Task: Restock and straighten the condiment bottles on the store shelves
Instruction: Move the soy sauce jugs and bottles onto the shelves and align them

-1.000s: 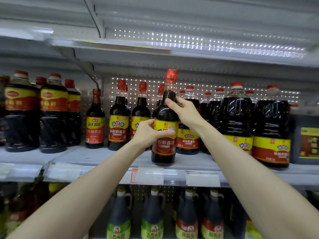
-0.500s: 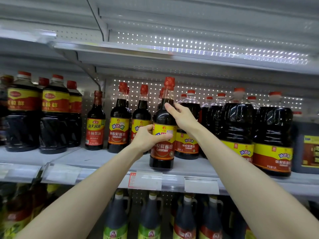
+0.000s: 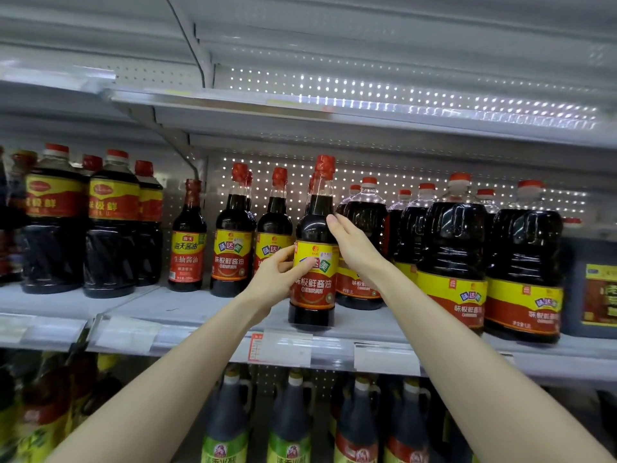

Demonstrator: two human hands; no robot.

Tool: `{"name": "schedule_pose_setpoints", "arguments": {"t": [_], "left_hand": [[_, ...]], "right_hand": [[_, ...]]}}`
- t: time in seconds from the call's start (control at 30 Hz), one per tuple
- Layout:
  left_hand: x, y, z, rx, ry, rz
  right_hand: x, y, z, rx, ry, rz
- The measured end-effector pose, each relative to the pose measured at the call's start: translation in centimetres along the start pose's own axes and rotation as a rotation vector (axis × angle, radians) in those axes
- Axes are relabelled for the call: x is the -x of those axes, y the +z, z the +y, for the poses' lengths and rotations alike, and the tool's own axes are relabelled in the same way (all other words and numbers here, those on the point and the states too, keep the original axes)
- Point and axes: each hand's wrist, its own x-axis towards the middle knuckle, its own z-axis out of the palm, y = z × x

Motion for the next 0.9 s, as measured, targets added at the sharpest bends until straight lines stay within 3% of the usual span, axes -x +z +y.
{"name": "schedule_pose_setpoints", "arguments": {"t": [0.27,0.9], "left_hand": [[2.8,0.8,0.4,-0.041,-0.039,0.046],[4.0,1.5,0.8,0.021,-0.092,0.016]], "right_hand": [[4.8,0.4,1.5,-0.122,0.166,-0.053],[5.8,1.2,3.0,-0.17,0.158,-0.054]]}}
